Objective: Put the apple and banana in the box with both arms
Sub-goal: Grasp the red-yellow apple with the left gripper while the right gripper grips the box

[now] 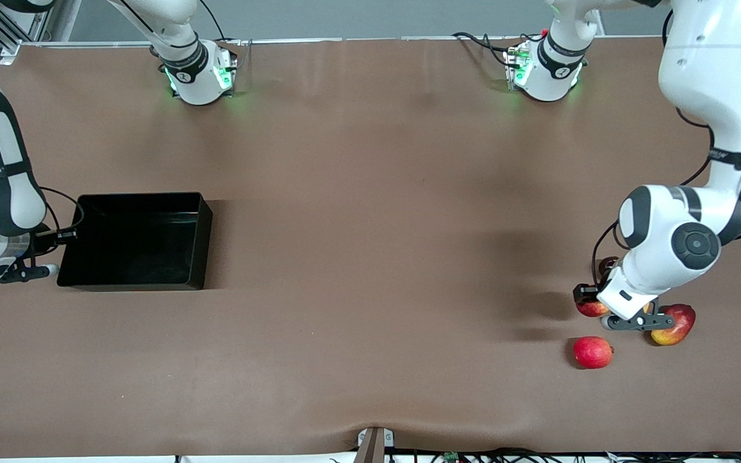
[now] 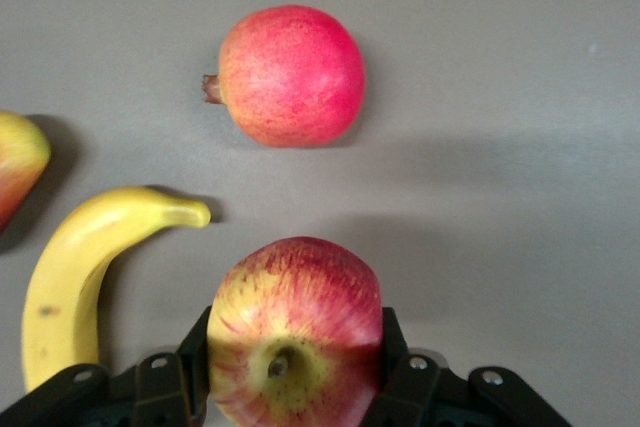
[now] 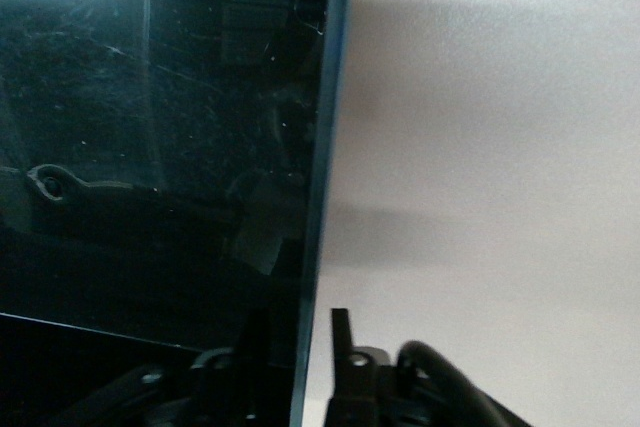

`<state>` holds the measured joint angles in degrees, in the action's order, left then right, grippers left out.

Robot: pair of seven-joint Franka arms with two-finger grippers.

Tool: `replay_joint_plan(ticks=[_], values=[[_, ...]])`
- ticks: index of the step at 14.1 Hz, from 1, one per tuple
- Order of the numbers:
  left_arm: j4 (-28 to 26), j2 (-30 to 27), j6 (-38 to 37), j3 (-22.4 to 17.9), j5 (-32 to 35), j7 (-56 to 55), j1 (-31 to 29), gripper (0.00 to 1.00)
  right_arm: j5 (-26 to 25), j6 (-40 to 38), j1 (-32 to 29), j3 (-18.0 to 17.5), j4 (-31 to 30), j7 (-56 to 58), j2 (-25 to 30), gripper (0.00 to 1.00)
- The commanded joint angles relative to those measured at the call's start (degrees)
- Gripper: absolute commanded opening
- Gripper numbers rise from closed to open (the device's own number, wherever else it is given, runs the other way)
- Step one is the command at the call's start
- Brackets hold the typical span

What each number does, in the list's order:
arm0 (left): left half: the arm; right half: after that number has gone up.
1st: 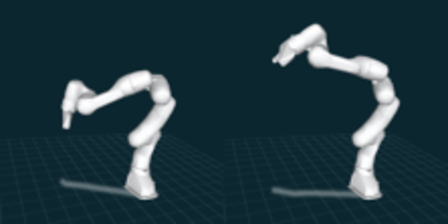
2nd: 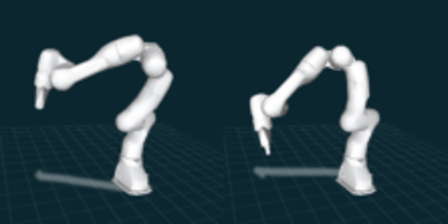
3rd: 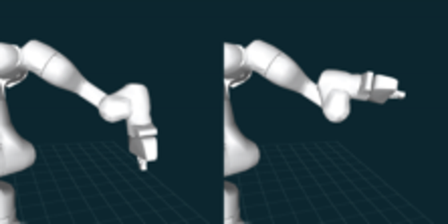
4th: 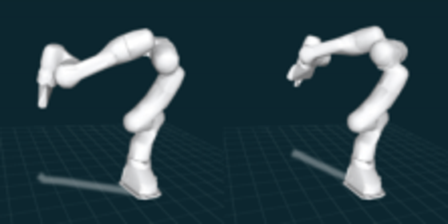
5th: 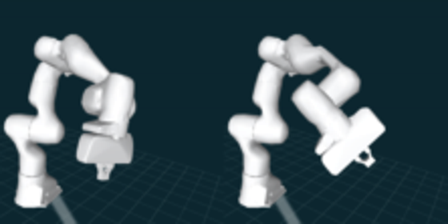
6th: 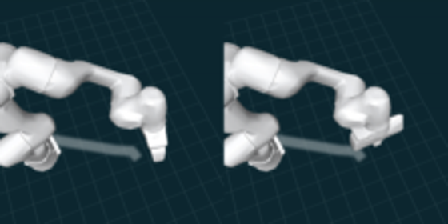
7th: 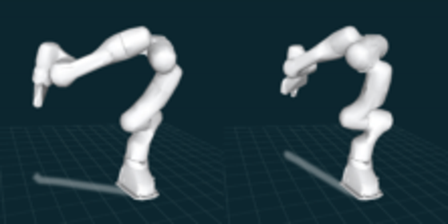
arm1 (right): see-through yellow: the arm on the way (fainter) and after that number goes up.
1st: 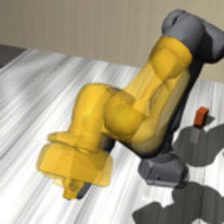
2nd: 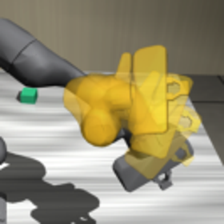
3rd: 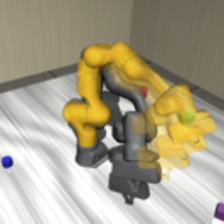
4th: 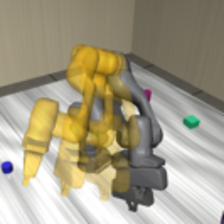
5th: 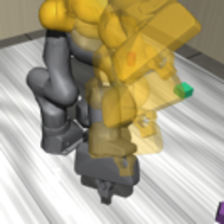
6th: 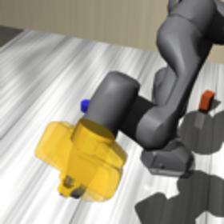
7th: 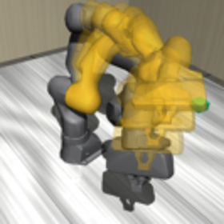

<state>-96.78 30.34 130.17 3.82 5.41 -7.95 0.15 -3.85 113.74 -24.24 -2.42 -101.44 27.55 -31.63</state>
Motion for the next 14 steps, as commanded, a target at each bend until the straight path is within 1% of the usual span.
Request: replay_joint_plan(ticks=[1, 3, 5, 6, 8, 9, 11, 13, 14], values=[[-0.4, -4.7, -5.6, 1.9, 0.6, -4.3, 0.1, 0.00, -0.7, -1.1, -0.4, -0.7, 0.0, -0.8, 1.4, 0.00], [-0.4, -6.3, -7.5, 3.0, 0.5, -5.7, 0.0, 0.00, -0.7, -3.4, 0.2, -0.7, 1.2, -0.7, 1.4, 0.00], [-0.4, -7.5, -8.5, 4.3, 0.5, -8.3, 0.0, 0.00, -0.5, -9.8, 2.6, -0.7, 4.7, -1.1, 1.4, 0.00], [-0.5, -7.7, -8.6, 5.1, 0.5, -9.4, 0.0, 0.00, 0.4, -13.1, 4.1, -0.7, 6.2, -1.4, 1.4, 0.00], [-0.4, -8.5, -8.7, 6.6, 0.3, -11.6, 0.0, 0.00, 6.1, -19.2, 6.3, -0.7, 8.1, -4.7, 1.5, 0.00], [-0.4, -8.7, -8.6, 7.2, 0.3, -13.1, -0.1, 0.00, 7.4, -22.0, 8.0, -0.7, 9.1, -7.1, 1.5, 0.00], [-0.3, -9.0, -8.6, 8.0, 0.3, -15.6, 0.0, 0.00, 9.0, -23.1, 11.7, -0.8, 9.8, -10.7, 2.6, 0.00], [-0.4, -9.0, -8.6, 9.5, 0.3, -18.2, 0.0, 0.00, 13.7, -22.9, 15.9, -0.7, 9.9, -13.6, 3.4, 0.00], [-0.4, -9.1, -8.7, 10.1, 0.4, -19.0, 0.0, 0.00, 14.9, -22.4, 18.2, -0.7, 10.2, -16.5, 3.8, 0.00]])
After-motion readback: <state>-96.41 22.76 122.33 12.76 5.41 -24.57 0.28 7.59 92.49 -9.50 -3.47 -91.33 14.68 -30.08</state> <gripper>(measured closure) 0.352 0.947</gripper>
